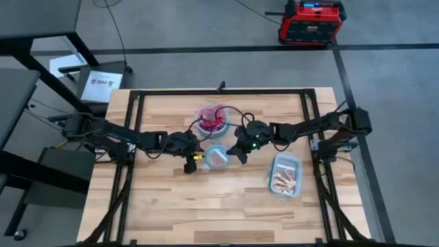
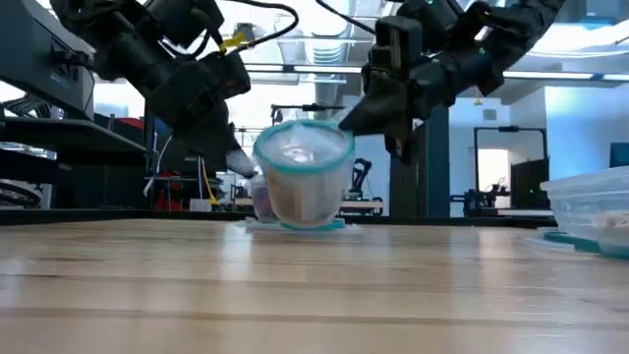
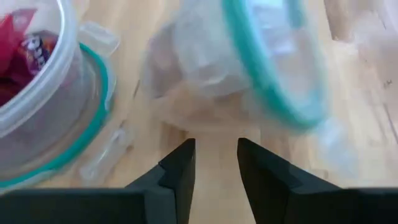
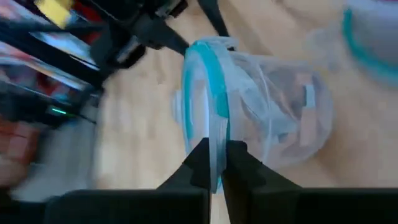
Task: Sort candy
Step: Close the small circular transparent bin
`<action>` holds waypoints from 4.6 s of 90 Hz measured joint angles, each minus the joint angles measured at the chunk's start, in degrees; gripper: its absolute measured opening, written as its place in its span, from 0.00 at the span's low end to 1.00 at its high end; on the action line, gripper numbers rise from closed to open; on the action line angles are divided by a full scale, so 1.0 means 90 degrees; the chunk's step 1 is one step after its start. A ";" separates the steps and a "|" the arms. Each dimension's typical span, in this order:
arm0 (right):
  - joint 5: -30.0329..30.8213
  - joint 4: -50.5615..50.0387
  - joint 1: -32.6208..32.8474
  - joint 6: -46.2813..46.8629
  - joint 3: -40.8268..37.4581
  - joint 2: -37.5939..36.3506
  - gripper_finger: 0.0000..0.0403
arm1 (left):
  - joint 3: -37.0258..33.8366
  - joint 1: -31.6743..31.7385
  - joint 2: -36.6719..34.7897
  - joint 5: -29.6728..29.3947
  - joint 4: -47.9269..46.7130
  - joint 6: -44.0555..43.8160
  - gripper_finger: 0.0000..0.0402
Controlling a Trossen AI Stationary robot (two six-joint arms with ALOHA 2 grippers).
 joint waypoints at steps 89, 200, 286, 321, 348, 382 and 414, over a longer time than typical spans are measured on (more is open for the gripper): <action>-0.2539 -0.2192 -0.1275 -0.0324 -0.0074 0.0434 0.37 | 0.0634 -0.0805 -0.0548 -0.0144 -0.1084 -0.0165 0.27; 0.4251 -0.3116 0.3259 -0.2051 -0.0085 -0.1619 0.41 | 0.1311 -0.0713 0.1564 0.0548 0.0571 0.0744 0.27; 0.2714 -0.2688 0.1877 -0.1845 0.0731 -0.0290 0.10 | 0.1528 -0.0686 0.2507 0.1019 0.0909 0.0712 0.27; 0.0174 -0.3245 0.0125 -0.0722 0.0838 -0.0251 0.19 | 0.1557 -0.0814 0.2458 0.1485 0.0415 0.0572 0.27; -0.0040 -0.3549 -0.0257 -0.1051 0.0840 -0.0415 0.57 | 0.1551 -0.0885 0.2401 0.1460 -0.0434 0.0504 0.27; 0.3480 -0.2841 0.1489 -0.1214 0.0848 -0.1279 0.60 | 0.1550 -0.0812 0.1519 0.0479 -0.0366 0.1206 0.27; 0.7808 -0.0658 0.3263 -0.0971 0.0845 0.0703 0.60 | 0.1542 -0.0523 0.1470 0.0418 0.0163 0.1326 0.27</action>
